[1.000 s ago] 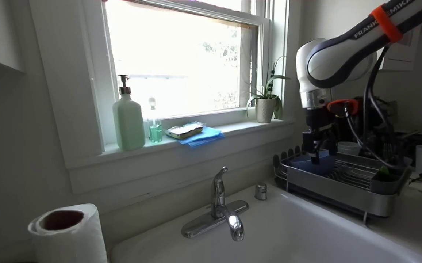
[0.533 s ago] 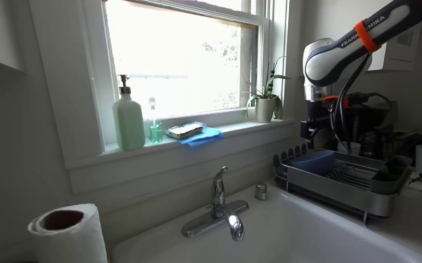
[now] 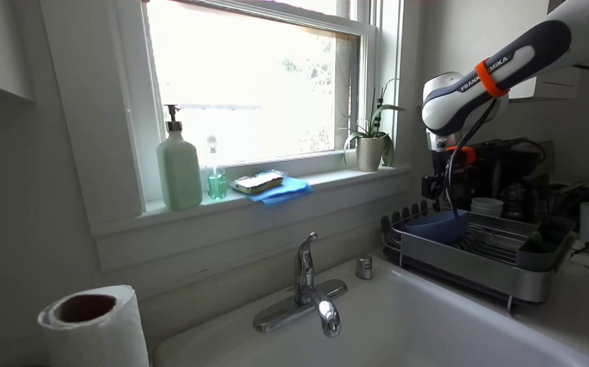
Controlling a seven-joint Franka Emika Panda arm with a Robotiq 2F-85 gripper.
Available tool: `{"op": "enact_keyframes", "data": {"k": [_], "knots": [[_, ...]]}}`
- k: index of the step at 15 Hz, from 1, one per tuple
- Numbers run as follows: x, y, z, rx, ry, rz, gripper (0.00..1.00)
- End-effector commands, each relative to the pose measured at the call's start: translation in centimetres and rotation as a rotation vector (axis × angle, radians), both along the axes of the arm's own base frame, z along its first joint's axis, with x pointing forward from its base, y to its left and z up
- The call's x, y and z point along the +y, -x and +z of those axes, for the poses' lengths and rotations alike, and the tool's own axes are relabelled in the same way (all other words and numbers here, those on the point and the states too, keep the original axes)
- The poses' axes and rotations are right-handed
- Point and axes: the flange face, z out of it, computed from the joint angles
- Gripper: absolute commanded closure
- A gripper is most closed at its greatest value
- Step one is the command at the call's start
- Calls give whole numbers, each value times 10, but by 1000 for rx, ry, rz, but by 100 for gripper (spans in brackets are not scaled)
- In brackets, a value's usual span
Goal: Turn the blue bowl in the drying rack in an upright position
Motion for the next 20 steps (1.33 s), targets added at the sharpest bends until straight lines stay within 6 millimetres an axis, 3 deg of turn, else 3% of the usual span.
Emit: {"op": "enact_keyframes", "data": {"k": [1, 6, 8, 12, 18, 20], "knots": [[-20, -8, -14, 10, 0, -78, 0], [-46, -6, -38, 48, 11, -100, 0], [-52, -7, -43, 72, 16, -101, 26], [-54, -13, -44, 111, 38, -90, 56], [-52, -19, -19, 108, 69, -72, 97], [-51, -22, -8, 119, 95, -51, 100]]}}
